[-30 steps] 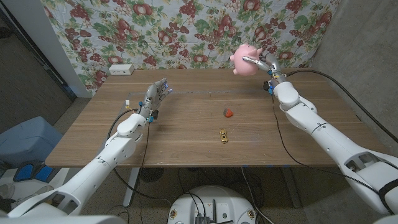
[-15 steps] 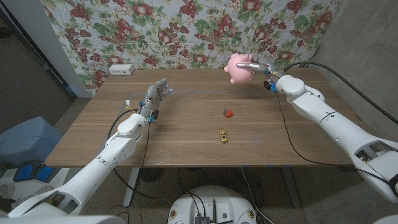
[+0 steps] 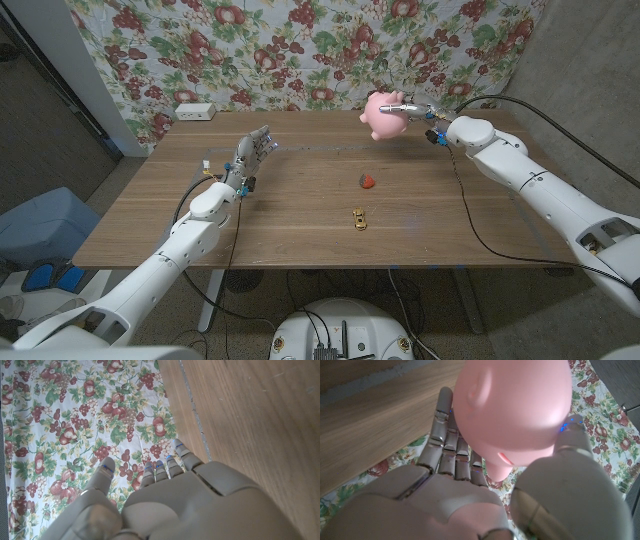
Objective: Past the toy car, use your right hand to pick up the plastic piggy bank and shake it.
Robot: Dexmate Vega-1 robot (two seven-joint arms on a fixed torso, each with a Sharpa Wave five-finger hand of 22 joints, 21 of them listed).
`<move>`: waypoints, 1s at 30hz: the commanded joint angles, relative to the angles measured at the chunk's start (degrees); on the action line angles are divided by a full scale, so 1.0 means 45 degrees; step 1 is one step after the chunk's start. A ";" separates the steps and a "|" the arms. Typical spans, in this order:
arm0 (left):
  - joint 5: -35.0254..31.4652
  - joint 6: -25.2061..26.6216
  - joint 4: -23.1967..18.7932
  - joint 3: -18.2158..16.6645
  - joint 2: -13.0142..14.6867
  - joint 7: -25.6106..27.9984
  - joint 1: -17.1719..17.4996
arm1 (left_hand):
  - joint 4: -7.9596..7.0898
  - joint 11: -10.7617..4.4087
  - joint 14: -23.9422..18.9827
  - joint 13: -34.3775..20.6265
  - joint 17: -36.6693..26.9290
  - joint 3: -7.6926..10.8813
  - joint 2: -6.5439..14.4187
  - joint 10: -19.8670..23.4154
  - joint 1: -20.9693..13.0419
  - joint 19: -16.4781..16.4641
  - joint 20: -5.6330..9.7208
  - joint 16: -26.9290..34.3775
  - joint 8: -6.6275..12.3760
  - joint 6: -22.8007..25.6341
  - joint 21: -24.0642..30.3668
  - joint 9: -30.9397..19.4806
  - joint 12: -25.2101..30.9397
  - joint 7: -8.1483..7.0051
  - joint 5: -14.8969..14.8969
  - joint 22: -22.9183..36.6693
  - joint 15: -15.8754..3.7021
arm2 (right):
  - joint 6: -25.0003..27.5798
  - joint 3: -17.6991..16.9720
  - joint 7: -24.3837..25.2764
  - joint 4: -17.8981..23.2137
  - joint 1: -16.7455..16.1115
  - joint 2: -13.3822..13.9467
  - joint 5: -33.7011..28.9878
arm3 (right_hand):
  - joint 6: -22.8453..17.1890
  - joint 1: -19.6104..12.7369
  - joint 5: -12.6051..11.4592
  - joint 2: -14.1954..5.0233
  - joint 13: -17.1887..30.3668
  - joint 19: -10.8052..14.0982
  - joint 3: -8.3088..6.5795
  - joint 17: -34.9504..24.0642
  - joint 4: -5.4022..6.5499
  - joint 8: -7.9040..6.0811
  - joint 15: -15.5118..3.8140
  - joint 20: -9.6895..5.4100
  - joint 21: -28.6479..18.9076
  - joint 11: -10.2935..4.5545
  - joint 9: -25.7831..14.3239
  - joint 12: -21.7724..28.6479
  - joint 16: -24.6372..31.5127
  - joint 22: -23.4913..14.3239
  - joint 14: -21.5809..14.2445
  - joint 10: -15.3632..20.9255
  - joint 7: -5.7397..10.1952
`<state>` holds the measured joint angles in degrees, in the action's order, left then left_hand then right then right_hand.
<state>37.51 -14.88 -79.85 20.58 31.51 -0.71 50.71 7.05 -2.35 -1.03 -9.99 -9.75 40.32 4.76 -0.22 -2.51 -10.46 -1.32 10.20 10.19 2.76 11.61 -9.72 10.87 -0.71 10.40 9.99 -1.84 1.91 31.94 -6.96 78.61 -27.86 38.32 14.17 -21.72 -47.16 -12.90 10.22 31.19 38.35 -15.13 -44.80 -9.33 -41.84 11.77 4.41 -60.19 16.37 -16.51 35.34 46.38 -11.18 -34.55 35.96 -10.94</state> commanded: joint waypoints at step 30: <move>-0.0007 -0.0029 -0.0119 -0.0045 0.0039 0.0066 0.0091 | 0.0081 -0.0008 0.0006 -0.0055 -0.0016 0.0036 0.0476 0.0058 0.0044 -0.0112 0.0005 0.0004 0.0048 0.0056 -0.0060 -0.0053 0.0031 0.0051 0.0011 0.0040 -0.0111 | -0.4142 -0.1460 0.7663 -0.0831 -0.2149 -0.2457 -0.1644 | -0.6950 -0.2043 -0.5713 -0.2879 0.3287 -0.1174 -0.3388 -0.5603 0.0093 0.0170 -0.5323 -0.1157 -0.0479 -0.4192 -0.2439 0.1774 0.3682 0.0048 -0.4930 0.5420 0.1204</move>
<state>37.46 -14.82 -80.12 20.53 31.53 -0.49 50.91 7.05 -2.35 -1.03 -9.99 -9.73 40.32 4.76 -0.22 -2.50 -10.46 -1.32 10.20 10.18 2.77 11.61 -9.72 10.87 -0.72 10.41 9.99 -1.85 -10.01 27.42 16.73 77.70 -35.20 32.01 9.19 -24.07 -47.10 -12.90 10.15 31.19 38.36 -15.13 -44.80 -9.33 -41.13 12.38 4.40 -61.93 17.17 -16.51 35.35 49.90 -10.92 -35.16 38.42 -11.25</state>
